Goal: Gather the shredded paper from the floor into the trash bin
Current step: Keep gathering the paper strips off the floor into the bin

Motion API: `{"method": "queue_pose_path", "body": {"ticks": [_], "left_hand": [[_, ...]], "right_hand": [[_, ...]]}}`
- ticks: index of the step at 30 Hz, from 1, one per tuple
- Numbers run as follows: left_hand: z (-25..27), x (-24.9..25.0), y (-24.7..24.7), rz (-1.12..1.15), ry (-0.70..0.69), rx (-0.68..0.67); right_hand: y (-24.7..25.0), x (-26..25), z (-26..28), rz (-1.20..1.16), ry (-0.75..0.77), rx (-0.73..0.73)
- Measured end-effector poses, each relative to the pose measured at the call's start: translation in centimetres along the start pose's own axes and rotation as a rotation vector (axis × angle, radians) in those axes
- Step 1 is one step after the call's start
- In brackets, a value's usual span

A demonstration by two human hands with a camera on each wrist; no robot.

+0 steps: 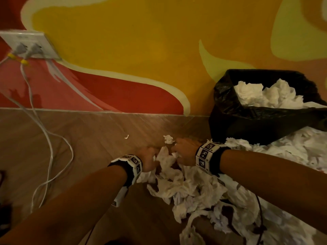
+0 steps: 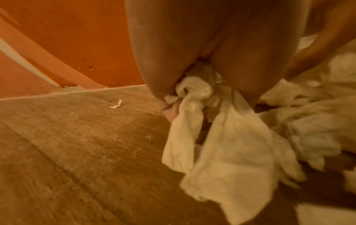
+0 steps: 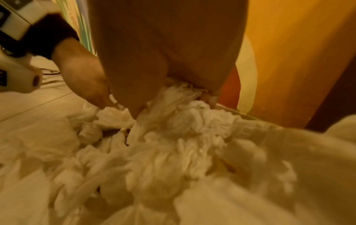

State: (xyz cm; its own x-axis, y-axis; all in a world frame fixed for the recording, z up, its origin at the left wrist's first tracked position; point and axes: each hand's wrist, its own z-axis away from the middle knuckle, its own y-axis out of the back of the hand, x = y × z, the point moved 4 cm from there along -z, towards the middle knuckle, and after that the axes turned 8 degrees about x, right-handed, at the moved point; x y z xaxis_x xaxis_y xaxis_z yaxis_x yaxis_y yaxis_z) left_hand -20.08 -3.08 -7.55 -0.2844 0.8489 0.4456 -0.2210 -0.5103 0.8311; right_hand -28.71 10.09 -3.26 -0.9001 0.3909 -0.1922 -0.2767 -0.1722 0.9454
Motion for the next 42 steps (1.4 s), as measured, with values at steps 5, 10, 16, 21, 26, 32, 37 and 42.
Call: {"method": "queue_pose_path", "body": {"ticks": [5,10,16,21,26,32,37,42], "left_hand": [[-1.3,0.5,2.2,0.170,-0.032,-0.004],[-2.2,1.5,5.8,0.402,0.159,0.105],[-2.5,4.3,9.0,0.489,0.102,0.143],[-2.9,6.2,11.3,0.388,0.054,0.238],[-1.9,10.2,13.0,0.607,-0.126,0.179],[-2.1,13.4,15.5,0.653,-0.216,0.419],[-2.1,15.8,16.1,0.905,-0.184,0.508],[-1.5,17.3,15.9,1.291,-0.125,0.163]], "right_hand": [[2.4,1.3,0.5,-0.134,-0.110,0.105],[5.7,2.4,1.9,-0.268,-0.191,0.247],[10.0,2.8,3.7,-0.317,-0.213,0.455],[12.4,3.2,5.0,-0.428,-0.198,0.526],[13.0,3.5,6.5,-0.507,-0.183,0.544],[13.1,3.2,7.8,-0.491,-0.273,0.444],[12.7,2.2,7.6,-0.618,-0.266,0.278],[14.1,1.8,7.6,-0.686,-0.217,0.476]]}}
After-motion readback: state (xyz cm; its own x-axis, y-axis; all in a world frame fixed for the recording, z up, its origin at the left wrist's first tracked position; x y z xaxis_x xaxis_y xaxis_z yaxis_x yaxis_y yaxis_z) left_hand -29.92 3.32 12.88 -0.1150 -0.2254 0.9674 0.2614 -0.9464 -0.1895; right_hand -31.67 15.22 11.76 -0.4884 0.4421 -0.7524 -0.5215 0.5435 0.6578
